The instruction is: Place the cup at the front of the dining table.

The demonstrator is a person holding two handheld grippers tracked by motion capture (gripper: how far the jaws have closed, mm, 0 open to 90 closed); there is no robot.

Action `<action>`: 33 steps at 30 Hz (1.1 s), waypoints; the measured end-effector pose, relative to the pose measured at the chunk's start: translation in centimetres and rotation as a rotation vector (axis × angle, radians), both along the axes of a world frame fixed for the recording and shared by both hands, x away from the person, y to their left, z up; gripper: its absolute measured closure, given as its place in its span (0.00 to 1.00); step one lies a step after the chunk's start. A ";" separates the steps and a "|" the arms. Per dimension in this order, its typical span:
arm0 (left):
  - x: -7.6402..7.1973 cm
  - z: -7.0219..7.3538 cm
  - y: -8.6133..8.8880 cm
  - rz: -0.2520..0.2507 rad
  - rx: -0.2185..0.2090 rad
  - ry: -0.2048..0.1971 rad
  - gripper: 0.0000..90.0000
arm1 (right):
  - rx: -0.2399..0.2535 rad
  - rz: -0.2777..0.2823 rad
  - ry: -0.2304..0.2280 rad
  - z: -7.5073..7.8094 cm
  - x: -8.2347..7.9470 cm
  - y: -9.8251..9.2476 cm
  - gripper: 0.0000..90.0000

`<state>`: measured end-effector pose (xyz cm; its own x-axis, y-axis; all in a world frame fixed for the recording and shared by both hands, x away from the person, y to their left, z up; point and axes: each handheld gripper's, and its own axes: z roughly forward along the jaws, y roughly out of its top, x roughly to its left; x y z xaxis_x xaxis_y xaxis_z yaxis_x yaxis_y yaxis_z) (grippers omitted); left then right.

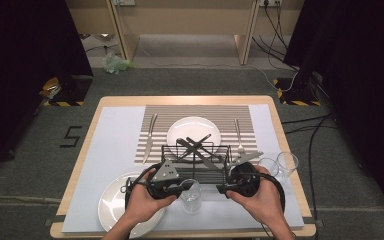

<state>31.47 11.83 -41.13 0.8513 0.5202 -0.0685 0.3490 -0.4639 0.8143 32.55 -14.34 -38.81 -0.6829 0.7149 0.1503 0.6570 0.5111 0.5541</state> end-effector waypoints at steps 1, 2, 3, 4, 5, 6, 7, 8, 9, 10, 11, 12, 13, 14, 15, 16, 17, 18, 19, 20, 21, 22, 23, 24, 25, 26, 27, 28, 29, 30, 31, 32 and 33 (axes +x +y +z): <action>-0.1 0.1 0.1 -0.002 -0.004 -0.002 0.87 | -0.001 0.001 0.000 0.0 0.0 0.0 0.60; -0.1 0.2 0.1 -0.001 -0.005 -0.002 0.87 | 0.000 0.004 -0.003 0.0 0.0 0.0 0.60; -0.2 0.3 0.2 -0.002 -0.008 -0.002 0.87 | 0.000 0.000 0.000 0.0 0.0 0.0 0.60; -0.3 0.4 0.3 -0.003 -0.007 -0.001 0.87 | 0.000 0.000 0.000 0.0 0.0 0.0 0.60; -0.4 0.5 0.3 -0.005 -0.006 -0.002 0.87 | 0.000 -0.001 0.000 0.0 0.0 0.0 0.60; -0.4 0.6 0.4 -0.004 -0.007 -0.007 0.87 | 0.000 0.000 -0.001 0.0 0.0 0.0 0.60; -0.5 0.7 0.4 -0.007 -0.006 -0.006 0.87 | 0.001 -0.001 0.000 0.0 0.0 0.0 0.60; -0.6 0.7 0.5 -0.006 -0.007 -0.010 0.87 | 0.000 0.000 -0.001 0.0 0.0 0.0 0.60; -0.7 0.8 0.6 -0.009 -0.007 -0.011 0.87 | -0.001 -0.001 0.000 -0.1 0.0 0.0 0.60; -0.7 0.9 0.7 -0.008 -0.006 -0.012 0.87 | -0.002 -0.001 0.000 -0.1 0.0 -0.1 0.60; -0.8 1.0 0.8 -0.007 -0.008 -0.011 0.87 | -0.002 0.000 -0.001 -0.1 0.0 -0.1 0.60; -0.8 1.0 0.9 -0.006 -0.011 -0.012 0.87 | -0.002 0.000 -0.001 -0.1 0.0 -0.1 0.60; -0.9 1.0 1.0 -0.005 -0.009 -0.012 0.87 | -0.002 0.000 -0.001 -0.1 0.0 -0.1 0.60; -0.9 1.1 1.1 -0.003 -0.009 -0.014 0.87 | -0.002 0.000 -0.001 -0.1 0.0 -0.1 0.60; -1.0 1.1 1.1 0.000 -0.012 -0.015 0.87 | -0.003 0.001 0.001 -0.1 0.0 -0.1 0.60; -1.0 1.1 1.2 0.001 -0.013 -0.016 0.87 | -0.003 -0.001 0.000 -0.2 0.0 0.0 0.60; -1.1 1.1 1.3 0.002 -0.016 -0.015 0.87 | -0.003 -0.001 0.000 -0.2 0.0 0.0 0.60; -1.1 1.2 1.4 0.002 -0.016 -0.015 0.87 | -0.004 -0.001 0.000 -0.2 0.0 0.0 0.60; -1.1 1.2 1.5 0.004 -0.018 -0.017 0.87 | -0.004 0.001 -0.002 -0.2 0.0 0.0 0.60; -1.2 1.2 1.6 0.006 -0.019 -0.017 0.87 | -0.004 0.001 -0.001 -0.2 0.0 0.0 0.60; -1.2 1.3 1.8 0.006 -0.018 -0.015 0.87 | -0.005 0.000 0.001 -0.1 0.0 0.0 0.60; -1.3 1.3 1.9 0.008 -0.016 -0.016 0.87 | -0.005 0.000 0.000 -0.1 0.0 0.0 0.60; -1.3 1.3 2.0 0.012 -0.019 -0.018 0.87 | -0.005 0.001 0.000 -0.1 0.1 0.0 0.60; -1.4 1.4 2.1 0.015 -0.020 -0.019 0.87 | -0.004 0.001 -0.001 -0.1 0.1 0.0 0.60; -1.4 1.4 2.2 0.017 -0.022 -0.022 0.87 | -0.005 0.001 -0.001 -0.1 0.0 0.0 0.60; -1.5 1.5 2.3 0.020 -0.020 -0.023 0.87 | -0.005 0.001 -0.001 -0.1 0.0 0.0 0.60; -1.5 1.5 2.4 0.021 -0.024 -0.024 0.87 | -0.004 0.001 -0.002 -0.1 0.0 0.0 0.60; -1.5 1.6 2.5 0.021 -0.024 -0.024 0.87 | -0.004 0.000 0.000 -0.1 0.0 0.0 0.60; -1.6 1.6 2.6 0.024 -0.023 -0.027 0.87 | -0.004 0.000 0.000 -0.1 0.0 0.0 0.60; -1.6 1.7 2.7 0.024 -0.024 -0.028 0.87 | -0.004 0.000 -0.003 -0.1 0.0 0.0 0.60; -1.7 1.7 2.8 0.024 -0.023 -0.028 0.87 | -0.002 -0.002 -0.002 0.0 0.0 0.0 0.60; -1.7 1.7 2.8 0.024 -0.022 -0.027 0.87 | -0.001 -0.003 -0.001 0.0 0.0 -0.1 0.60; -1.7 1.8 3.0 0.027 -0.021 -0.027 0.87 | -0.001 -0.003 -0.001 0.0 0.0 -0.1 0.60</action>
